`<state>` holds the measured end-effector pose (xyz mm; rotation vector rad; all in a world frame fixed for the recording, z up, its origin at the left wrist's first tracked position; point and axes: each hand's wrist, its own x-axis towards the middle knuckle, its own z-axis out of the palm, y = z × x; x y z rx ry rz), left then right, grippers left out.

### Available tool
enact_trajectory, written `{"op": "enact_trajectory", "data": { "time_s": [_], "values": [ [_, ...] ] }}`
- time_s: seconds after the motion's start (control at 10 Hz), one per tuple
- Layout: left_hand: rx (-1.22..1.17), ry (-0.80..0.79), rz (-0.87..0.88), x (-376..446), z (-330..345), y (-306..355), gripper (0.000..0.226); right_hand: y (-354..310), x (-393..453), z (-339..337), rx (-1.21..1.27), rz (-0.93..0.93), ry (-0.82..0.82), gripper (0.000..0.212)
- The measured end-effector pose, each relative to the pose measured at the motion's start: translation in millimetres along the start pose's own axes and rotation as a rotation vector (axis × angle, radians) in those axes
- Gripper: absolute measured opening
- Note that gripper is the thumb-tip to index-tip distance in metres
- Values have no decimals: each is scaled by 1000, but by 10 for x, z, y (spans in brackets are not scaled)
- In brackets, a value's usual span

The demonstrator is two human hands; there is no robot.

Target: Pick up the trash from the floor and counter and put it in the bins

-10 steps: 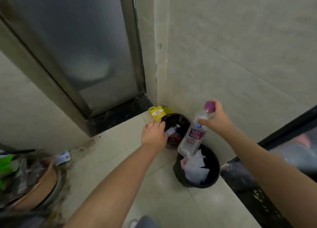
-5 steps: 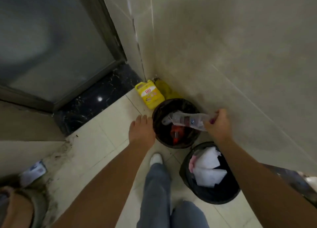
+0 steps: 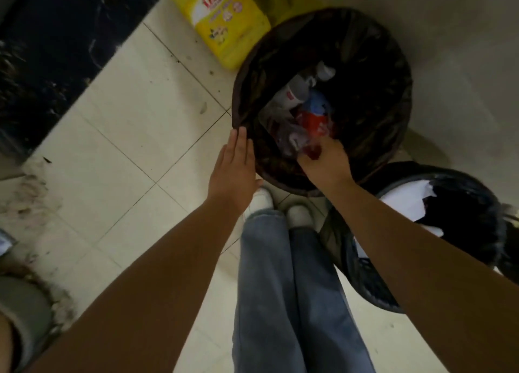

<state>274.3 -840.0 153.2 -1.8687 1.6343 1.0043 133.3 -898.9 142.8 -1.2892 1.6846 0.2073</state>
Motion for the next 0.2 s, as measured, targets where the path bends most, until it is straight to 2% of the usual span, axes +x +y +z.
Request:
{"op": "enact_trajectory", "data": {
  "time_s": [0.1, 0.2],
  "values": [
    [11, 23, 19, 46, 132, -38, 75, 61, 95, 155, -109, -49, -104, 40],
    [47, 17, 29, 37, 81, -59, 71, 30, 5, 81, -291, -130, -78, 45]
  ]
}}
